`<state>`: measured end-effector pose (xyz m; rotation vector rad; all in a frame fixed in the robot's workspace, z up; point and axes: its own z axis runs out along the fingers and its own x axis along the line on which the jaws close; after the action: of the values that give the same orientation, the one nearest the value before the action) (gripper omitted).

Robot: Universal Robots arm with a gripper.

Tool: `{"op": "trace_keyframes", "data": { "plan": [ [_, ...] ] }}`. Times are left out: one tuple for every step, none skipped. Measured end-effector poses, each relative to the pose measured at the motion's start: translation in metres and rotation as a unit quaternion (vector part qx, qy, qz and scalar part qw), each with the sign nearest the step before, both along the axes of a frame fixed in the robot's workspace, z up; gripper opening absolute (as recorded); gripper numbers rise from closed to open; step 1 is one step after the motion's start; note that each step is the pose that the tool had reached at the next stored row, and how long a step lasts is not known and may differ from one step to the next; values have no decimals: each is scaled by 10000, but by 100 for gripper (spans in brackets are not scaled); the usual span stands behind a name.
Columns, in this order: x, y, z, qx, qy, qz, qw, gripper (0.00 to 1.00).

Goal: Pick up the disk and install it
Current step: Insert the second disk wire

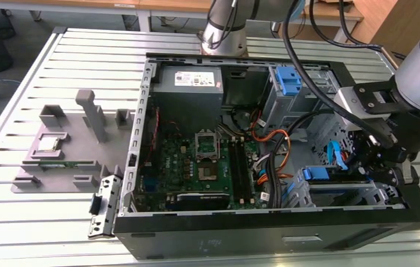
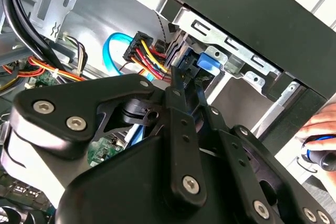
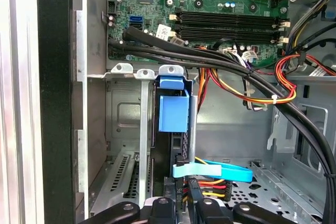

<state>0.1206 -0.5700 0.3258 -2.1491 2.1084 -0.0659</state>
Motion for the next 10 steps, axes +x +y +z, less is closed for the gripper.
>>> {"op": "trace_keyframes", "data": {
  "plan": [
    [0, 0, 0, 0, 0, 0, 10000, 22],
    [0, 0, -1, 1, 0, 0, 10000, 22],
    [0, 0, -1, 1, 0, 0, 10000, 23],
    [0, 0, -1, 1, 0, 0, 10000, 29],
    [0, 0, -1, 1, 0, 0, 10000, 29],
    [0, 0, -2, 1, 0, 0, 10000, 35],
    [0, 0, -1, 1, 0, 0, 10000, 35],
    [0, 0, -1, 1, 0, 0, 10000, 35],
    [0, 0, 3, 1, 0, 0, 10000, 35],
    [0, 0, 17, 1, 0, 0, 10000, 35]
  ]
}}
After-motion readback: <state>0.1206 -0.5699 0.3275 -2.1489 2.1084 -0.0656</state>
